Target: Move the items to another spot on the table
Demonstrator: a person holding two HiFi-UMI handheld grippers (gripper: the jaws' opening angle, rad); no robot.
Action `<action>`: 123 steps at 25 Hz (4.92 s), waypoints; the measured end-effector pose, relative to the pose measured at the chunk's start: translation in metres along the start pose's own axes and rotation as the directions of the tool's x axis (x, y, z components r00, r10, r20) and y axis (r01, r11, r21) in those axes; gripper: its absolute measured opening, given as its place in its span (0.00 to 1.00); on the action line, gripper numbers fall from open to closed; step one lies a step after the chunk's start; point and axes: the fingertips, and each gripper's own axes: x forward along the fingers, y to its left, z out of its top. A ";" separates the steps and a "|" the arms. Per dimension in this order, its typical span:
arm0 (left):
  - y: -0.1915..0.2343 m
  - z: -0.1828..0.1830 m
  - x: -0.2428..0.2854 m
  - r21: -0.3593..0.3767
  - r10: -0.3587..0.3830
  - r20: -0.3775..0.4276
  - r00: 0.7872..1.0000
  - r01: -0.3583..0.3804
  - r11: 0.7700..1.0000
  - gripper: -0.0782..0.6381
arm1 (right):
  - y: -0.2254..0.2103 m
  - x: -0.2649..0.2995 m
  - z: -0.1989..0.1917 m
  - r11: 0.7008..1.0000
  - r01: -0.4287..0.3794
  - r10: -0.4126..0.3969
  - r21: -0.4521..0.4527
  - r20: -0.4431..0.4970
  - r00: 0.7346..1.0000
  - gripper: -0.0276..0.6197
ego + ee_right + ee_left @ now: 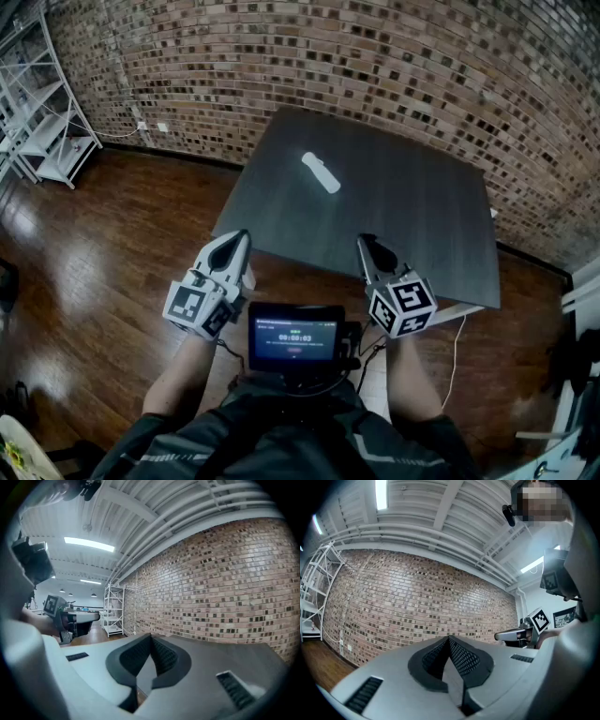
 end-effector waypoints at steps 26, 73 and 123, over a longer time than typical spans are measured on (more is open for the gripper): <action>0.078 -0.037 0.092 -0.026 0.002 -0.050 0.999 -0.004 1.000 0.10 | -0.050 0.118 0.005 1.000 -0.003 0.004 0.008 -0.031 1.000 0.05; 0.205 -0.188 0.347 -0.117 0.041 -0.308 0.951 -0.080 0.990 0.10 | -0.213 0.391 -0.104 0.988 -0.109 0.144 0.110 -0.402 0.904 0.26; 0.250 -0.304 0.375 -0.250 -0.026 -0.456 0.890 -0.100 0.963 0.10 | -0.213 0.458 -0.260 0.985 -0.061 0.162 0.163 -0.725 0.669 0.46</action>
